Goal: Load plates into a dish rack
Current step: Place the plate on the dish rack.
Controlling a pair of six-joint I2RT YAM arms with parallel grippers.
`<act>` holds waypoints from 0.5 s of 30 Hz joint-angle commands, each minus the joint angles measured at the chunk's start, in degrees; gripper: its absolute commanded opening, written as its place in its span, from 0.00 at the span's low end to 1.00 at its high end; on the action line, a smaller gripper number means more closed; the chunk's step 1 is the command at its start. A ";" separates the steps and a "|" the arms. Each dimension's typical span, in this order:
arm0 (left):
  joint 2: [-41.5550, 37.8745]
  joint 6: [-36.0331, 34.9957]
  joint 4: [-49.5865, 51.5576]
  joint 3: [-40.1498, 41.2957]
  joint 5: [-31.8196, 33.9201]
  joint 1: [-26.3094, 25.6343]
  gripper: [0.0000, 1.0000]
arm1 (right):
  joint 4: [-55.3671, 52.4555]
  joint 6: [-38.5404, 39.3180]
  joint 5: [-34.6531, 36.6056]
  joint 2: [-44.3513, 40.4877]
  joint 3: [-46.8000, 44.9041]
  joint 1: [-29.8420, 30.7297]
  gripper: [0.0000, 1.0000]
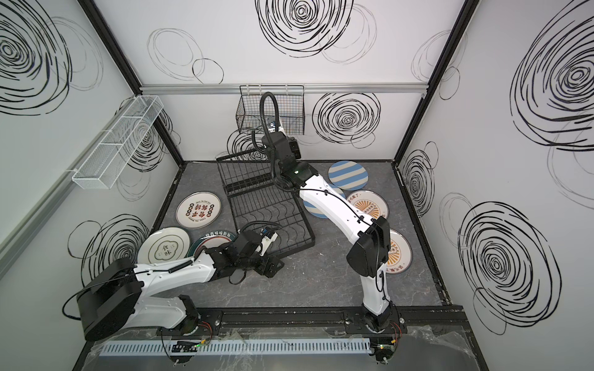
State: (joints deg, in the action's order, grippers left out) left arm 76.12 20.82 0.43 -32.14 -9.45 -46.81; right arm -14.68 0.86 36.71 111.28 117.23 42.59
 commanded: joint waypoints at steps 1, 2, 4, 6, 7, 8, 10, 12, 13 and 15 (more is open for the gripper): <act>-1.22 -0.06 0.42 0.32 -0.28 0.52 0.96 | 8.70 0.11 4.16 -0.92 2.60 -0.74 0.00; -1.19 -0.02 0.40 0.32 -0.25 0.61 0.96 | 8.72 -0.06 4.12 -0.83 2.50 -0.80 0.00; -1.16 -0.08 0.54 0.27 -0.30 0.60 0.96 | 8.75 -0.37 3.93 -0.59 2.24 -1.08 0.00; -1.30 -0.01 0.69 0.23 -0.30 0.67 0.96 | 8.70 -0.70 3.74 -0.54 2.07 -1.34 0.00; -1.24 -0.07 0.80 0.10 -0.26 0.73 0.96 | 8.53 -0.93 3.44 -0.54 1.79 -1.52 0.00; -1.36 -0.06 0.92 0.07 -0.30 0.83 0.96 | 8.68 -1.18 3.27 -0.62 1.50 -1.61 0.00; -1.55 -0.13 1.12 -0.05 -0.22 0.92 0.96 | 8.79 -1.60 3.02 -0.81 0.47 -1.80 0.00; -1.98 -0.13 1.37 -0.13 -0.08 0.97 0.96 | 8.83 -2.12 2.80 -0.89 -0.40 -1.98 0.00; -2.17 -0.19 1.50 -0.13 -0.07 1.08 0.96 | 8.80 -2.46 2.46 -0.89 -0.81 -2.11 0.00; -2.53 -0.17 1.60 -0.20 -0.13 1.07 0.96 | 8.91 -2.85 1.89 -1.00 -1.56 -2.16 0.00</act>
State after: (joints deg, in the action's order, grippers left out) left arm 75.05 20.80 1.83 -32.14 -9.43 -46.30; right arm -14.17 -0.34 36.07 111.31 115.74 42.13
